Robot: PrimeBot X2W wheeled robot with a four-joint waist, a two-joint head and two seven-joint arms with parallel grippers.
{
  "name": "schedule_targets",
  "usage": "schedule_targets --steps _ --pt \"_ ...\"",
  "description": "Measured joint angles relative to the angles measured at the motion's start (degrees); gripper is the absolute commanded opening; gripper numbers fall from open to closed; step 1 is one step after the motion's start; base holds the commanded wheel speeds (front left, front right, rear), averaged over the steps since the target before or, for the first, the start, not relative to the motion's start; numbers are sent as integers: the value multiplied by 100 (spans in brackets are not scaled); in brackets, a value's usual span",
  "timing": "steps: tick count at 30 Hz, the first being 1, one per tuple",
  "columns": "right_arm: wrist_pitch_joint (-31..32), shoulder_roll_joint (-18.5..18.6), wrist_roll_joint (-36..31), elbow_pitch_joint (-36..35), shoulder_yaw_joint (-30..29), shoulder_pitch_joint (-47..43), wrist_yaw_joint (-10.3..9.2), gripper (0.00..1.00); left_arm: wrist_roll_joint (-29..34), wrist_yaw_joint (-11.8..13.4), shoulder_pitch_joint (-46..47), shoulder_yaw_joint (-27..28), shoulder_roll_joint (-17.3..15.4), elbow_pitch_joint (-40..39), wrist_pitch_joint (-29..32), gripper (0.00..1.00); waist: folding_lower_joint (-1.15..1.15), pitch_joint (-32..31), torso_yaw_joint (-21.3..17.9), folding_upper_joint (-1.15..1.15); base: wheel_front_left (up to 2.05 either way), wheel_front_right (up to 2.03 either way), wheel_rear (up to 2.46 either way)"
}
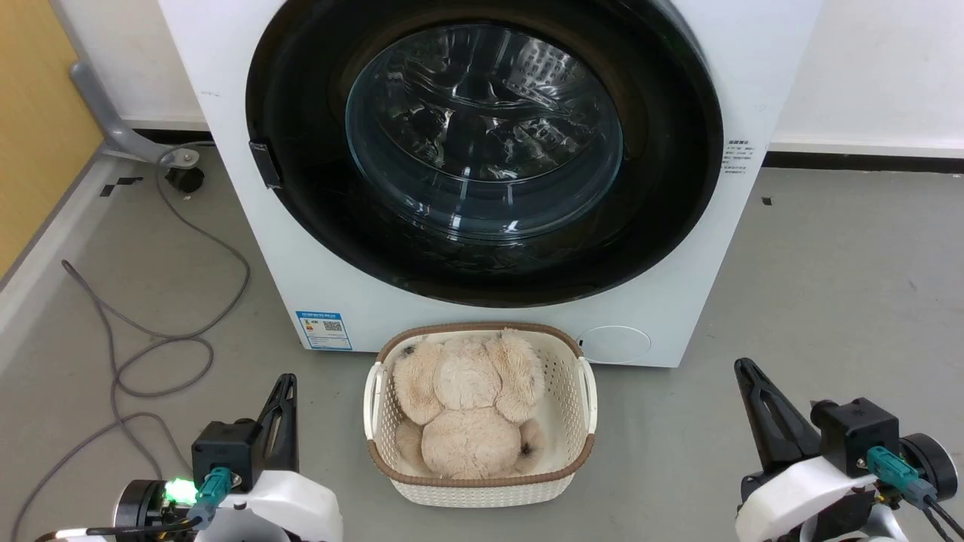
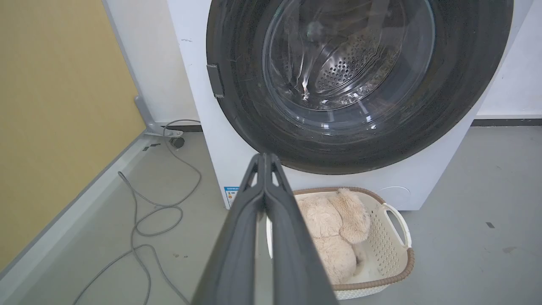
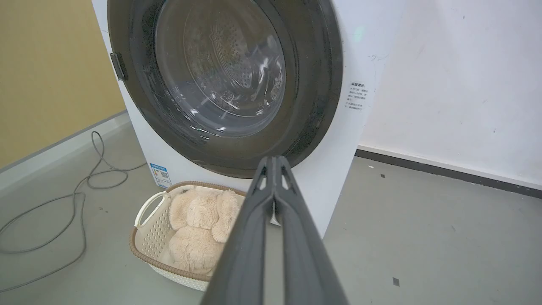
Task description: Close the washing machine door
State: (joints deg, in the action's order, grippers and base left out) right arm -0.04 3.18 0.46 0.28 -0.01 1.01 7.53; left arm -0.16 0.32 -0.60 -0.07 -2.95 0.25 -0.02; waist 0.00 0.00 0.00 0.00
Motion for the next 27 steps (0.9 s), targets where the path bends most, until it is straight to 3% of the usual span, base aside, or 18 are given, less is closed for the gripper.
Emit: schedule_targets --steps 27 --pt "0 0 -1 -2 1 -44 0 0 0 0 1 1 2 -1 0 0 0 0 0 0 0 0 0"
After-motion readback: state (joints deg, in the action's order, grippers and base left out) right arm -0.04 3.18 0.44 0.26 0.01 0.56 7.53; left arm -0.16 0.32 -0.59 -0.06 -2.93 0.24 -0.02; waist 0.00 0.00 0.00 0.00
